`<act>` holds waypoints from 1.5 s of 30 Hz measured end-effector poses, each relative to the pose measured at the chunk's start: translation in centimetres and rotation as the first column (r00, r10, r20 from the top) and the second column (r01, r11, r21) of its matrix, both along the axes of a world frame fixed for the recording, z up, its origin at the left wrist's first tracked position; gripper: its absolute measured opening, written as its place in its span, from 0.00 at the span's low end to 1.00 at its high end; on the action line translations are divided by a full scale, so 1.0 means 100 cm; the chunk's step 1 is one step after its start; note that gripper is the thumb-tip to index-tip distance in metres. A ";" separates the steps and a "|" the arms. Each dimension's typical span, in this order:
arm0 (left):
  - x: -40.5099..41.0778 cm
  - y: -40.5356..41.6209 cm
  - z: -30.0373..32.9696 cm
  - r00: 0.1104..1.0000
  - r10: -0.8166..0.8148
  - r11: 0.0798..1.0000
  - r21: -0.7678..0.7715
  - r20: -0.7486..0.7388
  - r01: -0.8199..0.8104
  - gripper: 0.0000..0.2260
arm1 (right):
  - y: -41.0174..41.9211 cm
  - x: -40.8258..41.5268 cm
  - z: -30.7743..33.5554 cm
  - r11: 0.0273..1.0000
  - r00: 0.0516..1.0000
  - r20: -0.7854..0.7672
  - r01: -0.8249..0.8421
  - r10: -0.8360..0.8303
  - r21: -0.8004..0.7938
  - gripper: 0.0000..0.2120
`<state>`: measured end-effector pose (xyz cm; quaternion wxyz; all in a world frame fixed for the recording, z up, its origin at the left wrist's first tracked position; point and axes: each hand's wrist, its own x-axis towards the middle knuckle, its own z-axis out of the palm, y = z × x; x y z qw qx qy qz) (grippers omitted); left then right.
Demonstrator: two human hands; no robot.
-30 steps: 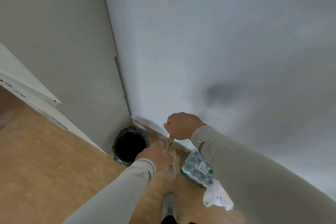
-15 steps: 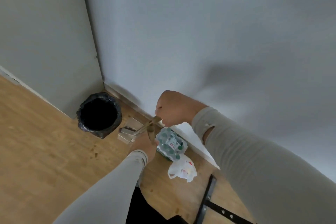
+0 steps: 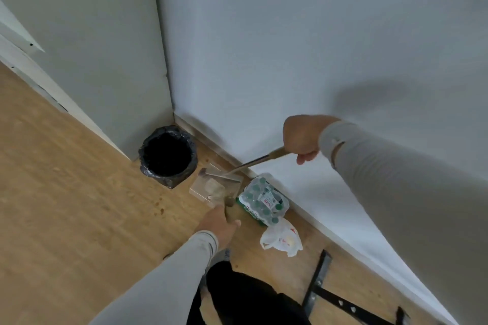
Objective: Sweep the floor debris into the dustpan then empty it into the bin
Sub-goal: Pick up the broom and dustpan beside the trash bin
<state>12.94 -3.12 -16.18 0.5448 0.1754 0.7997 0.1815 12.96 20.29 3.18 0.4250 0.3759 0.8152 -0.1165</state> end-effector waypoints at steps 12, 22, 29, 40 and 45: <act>-0.010 0.022 -0.022 0.843 0.528 0.830 0.152 0.100 -0.537 0.41 | -0.059 0.062 -0.153 0.978 0.976 0.216 0.018 0.027 -0.206 0.14; -0.017 0.018 -0.015 0.858 0.513 0.850 0.121 0.026 -0.513 0.22 | -0.033 0.077 -0.153 0.909 0.967 0.137 0.250 -0.216 -0.332 0.15; -0.019 -0.083 0.010 0.846 0.493 0.862 -0.020 -0.205 -0.507 0.17 | -0.048 0.073 -0.114 0.949 0.989 0.048 -0.119 0.139 -0.294 0.13; 0.004 -0.284 0.052 0.576 0.673 0.605 -0.102 -0.464 -0.790 0.13 | -0.151 0.022 -0.106 0.725 0.743 0.071 -0.621 0.666 -0.298 0.09; 0.029 -0.366 0.059 0.450 0.741 0.452 -0.124 -0.499 -0.883 0.14 | -0.240 -0.016 -0.107 0.597 0.606 0.050 -0.763 0.794 -0.247 0.11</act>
